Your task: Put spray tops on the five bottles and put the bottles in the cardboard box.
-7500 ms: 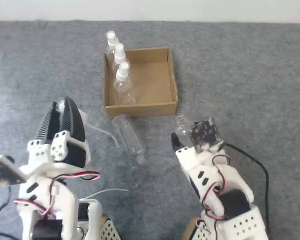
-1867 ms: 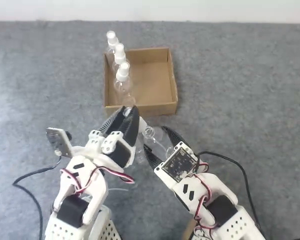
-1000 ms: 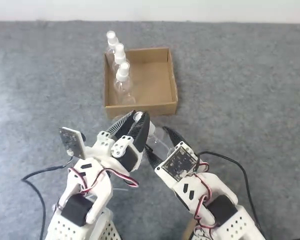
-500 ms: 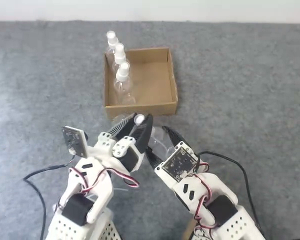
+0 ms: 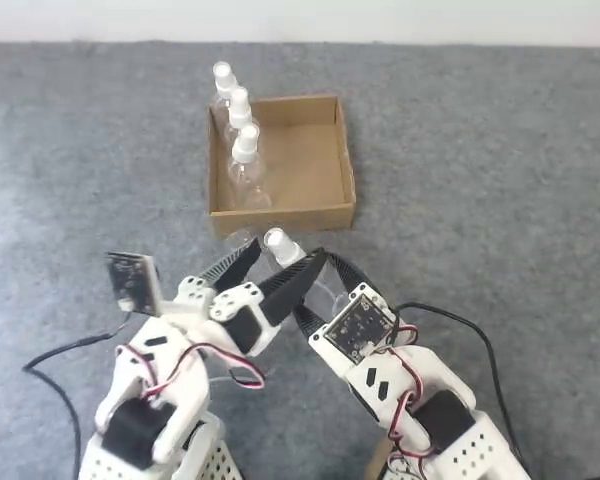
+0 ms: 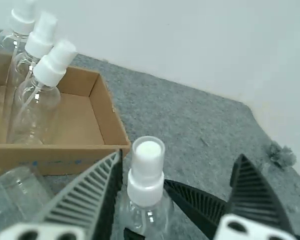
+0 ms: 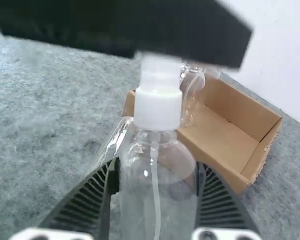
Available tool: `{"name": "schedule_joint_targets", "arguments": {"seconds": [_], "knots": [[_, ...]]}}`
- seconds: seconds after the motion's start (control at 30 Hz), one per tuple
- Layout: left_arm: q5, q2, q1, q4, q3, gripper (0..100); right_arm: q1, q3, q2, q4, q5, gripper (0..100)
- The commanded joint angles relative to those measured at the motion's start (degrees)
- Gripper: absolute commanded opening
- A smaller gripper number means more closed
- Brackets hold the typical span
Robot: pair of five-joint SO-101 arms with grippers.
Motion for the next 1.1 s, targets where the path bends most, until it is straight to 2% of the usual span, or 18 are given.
{"name": "schedule_joint_targets", "arguments": {"seconds": [0.0, 0.13, 0.37, 0.63, 0.83, 1.07], "knots": [[3.69, -0.97, -3.43, 3.34, -7.87, 33, -0.22, 1.23, -0.48, 0.13, 0.88, 10.1], [4.66, -0.97, -7.74, 5.80, -10.68, 33, -0.22, 1.23, -0.40, 0.13, 0.88, 10.1], [4.40, -1.05, -13.27, 4.57, -10.77, 33, -0.22, 1.23, -0.40, 0.13, 0.88, 10.1], [4.84, -1.05, -23.56, 5.54, -8.84, 32, -0.22, 1.23, -0.48, 0.13, 0.79, 10.1], [6.86, -1.05, -24.44, 2.64, -2.51, 23, -0.22, 1.23, -1.01, -0.04, 0.70, 10.1], [6.77, -1.05, -24.26, 2.11, -0.40, 22, -0.57, 0.97, -1.10, -0.48, 0.44, 10.1]]}}
